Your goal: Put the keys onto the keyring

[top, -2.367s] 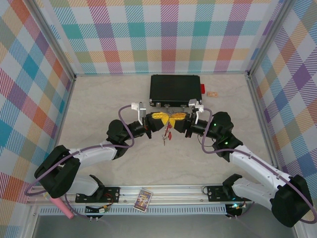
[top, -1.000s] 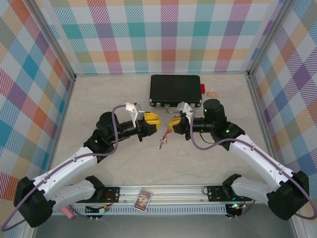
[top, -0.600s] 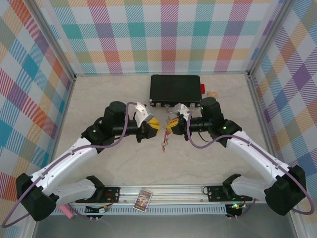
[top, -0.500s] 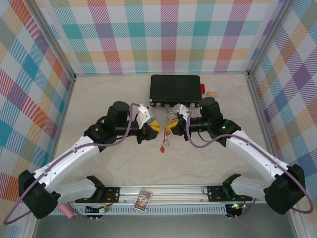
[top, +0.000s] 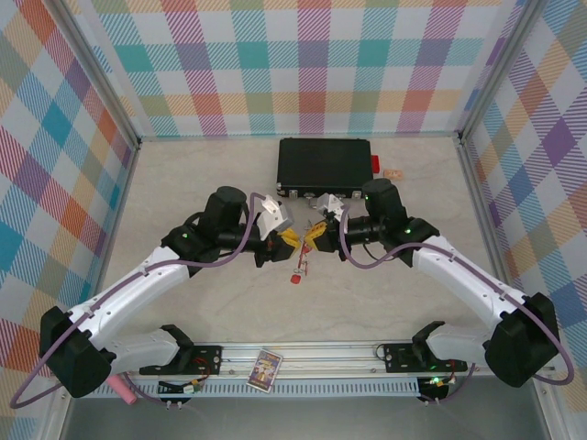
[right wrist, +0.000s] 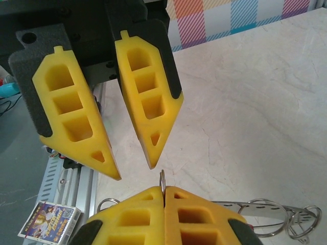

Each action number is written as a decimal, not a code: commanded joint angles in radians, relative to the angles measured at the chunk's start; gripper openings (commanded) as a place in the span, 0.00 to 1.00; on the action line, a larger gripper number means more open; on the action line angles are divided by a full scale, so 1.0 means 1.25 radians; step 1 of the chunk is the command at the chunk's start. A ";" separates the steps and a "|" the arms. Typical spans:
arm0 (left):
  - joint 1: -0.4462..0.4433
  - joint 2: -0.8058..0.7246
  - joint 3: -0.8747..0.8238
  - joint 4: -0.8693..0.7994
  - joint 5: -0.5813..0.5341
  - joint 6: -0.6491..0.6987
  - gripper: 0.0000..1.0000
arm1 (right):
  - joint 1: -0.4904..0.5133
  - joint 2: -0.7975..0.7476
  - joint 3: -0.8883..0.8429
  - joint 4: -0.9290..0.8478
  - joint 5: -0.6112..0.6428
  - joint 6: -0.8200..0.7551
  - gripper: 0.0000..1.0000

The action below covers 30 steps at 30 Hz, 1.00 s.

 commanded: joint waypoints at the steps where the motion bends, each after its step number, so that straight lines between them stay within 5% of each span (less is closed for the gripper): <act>1: -0.005 0.001 0.029 0.000 0.023 0.012 0.22 | 0.004 -0.016 0.020 0.003 -0.044 -0.018 0.00; 13: -0.005 0.003 0.028 0.015 -0.028 -0.004 0.22 | 0.010 -0.031 0.009 0.019 -0.056 -0.011 0.00; 30: -0.005 0.026 0.045 0.018 0.038 -0.018 0.18 | 0.026 -0.033 0.005 0.023 -0.058 -0.009 0.00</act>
